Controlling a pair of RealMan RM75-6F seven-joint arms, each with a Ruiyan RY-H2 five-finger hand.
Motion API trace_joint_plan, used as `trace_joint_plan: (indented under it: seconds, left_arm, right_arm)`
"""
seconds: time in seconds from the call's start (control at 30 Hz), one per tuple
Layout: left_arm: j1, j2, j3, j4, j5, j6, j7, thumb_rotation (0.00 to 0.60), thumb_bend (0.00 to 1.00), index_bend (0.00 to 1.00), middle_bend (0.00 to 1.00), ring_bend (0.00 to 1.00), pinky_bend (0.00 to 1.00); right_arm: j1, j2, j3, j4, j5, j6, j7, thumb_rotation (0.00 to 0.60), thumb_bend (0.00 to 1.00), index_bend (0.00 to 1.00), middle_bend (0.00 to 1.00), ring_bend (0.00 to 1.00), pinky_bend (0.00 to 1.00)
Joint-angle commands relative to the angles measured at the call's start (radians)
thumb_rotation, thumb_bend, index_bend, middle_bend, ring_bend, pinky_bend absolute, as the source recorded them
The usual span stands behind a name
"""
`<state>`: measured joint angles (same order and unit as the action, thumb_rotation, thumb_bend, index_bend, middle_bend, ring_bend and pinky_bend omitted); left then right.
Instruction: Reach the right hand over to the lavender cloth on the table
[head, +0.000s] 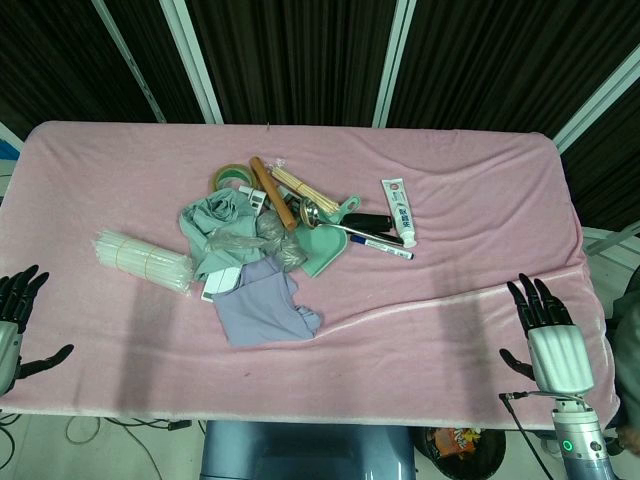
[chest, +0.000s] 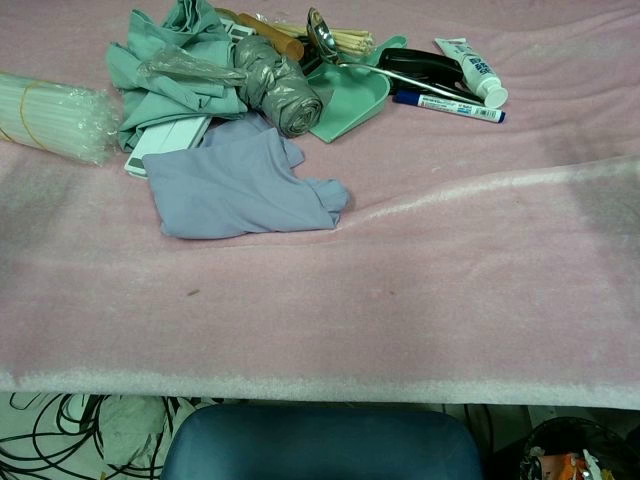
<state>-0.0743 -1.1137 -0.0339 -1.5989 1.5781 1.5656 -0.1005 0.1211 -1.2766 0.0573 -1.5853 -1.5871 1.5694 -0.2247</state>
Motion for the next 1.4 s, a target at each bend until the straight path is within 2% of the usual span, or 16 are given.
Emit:
trace_joint_plan:
  seconds: [0.03, 0.33, 0.57, 0.7, 0.87, 1.0, 1.13, 1.27, 1.4]
  left_arm:
    - [0.000, 0.000, 0.000, 0.000, 0.000, 0.000, -0.001, 0.600, 0.00, 0.00, 0.00, 0.00, 0.00]
    - [0.005, 0.005, 0.002, 0.001, 0.002, 0.008, -0.007, 0.600, 0.00, 0.00, 0.00, 0.00, 0.00]
    - [0.008, 0.006, 0.000, 0.003, 0.001, 0.012, -0.018, 0.600, 0.00, 0.00, 0.00, 0.00, 0.00]
    - [0.002, 0.004, -0.002, 0.007, -0.006, 0.000, -0.022, 0.600, 0.00, 0.00, 0.00, 0.00, 0.00]
    - [-0.005, 0.007, -0.003, 0.004, -0.012, -0.016, -0.033, 0.600, 0.00, 0.00, 0.00, 0.00, 0.00]
    - [-0.007, 0.012, -0.002, 0.001, -0.014, -0.022, -0.042, 0.600, 0.00, 0.00, 0.00, 0.00, 0.00]
    - [-0.008, 0.017, -0.005, -0.003, -0.023, -0.027, -0.058, 0.600, 0.00, 0.00, 0.00, 0.00, 0.00]
    - [-0.010, 0.024, -0.007, -0.005, -0.033, -0.036, -0.077, 0.600, 0.00, 0.00, 0.00, 0.00, 0.00]
    - [-0.016, 0.029, -0.006, -0.007, -0.038, -0.052, -0.084, 0.600, 0.00, 0.00, 0.00, 0.00, 0.00]
  right_arm:
    - [0.000, 0.000, 0.002, 0.001, 0.001, -0.001, 0.000, 0.600, 0.16, 0.00, 0.00, 0.03, 0.21]
    - [0.002, -0.002, 0.001, -0.010, -0.011, -0.007, -0.004, 0.600, 0.15, 0.00, 0.00, 0.03, 0.21]
    - [0.032, 0.007, 0.014, -0.062, -0.052, -0.020, 0.002, 0.600, 0.10, 0.00, 0.00, 0.03, 0.21]
    - [0.104, 0.011, 0.042, -0.142, -0.068, -0.102, -0.007, 0.600, 0.08, 0.00, 0.00, 0.03, 0.21]
    - [0.206, -0.013, 0.083, -0.263, -0.028, -0.252, -0.076, 0.600, 0.06, 0.00, 0.01, 0.03, 0.21]
    - [0.301, -0.095, 0.125, -0.318, 0.038, -0.375, -0.167, 0.600, 0.06, 0.00, 0.01, 0.03, 0.21]
    - [0.390, -0.213, 0.156, -0.309, 0.103, -0.467, -0.251, 0.600, 0.06, 0.00, 0.03, 0.04, 0.21]
    - [0.468, -0.356, 0.173, -0.248, 0.180, -0.531, -0.322, 0.600, 0.06, 0.00, 0.05, 0.06, 0.21]
    - [0.545, -0.531, 0.199, -0.127, 0.288, -0.586, -0.363, 0.600, 0.06, 0.00, 0.07, 0.07, 0.21]
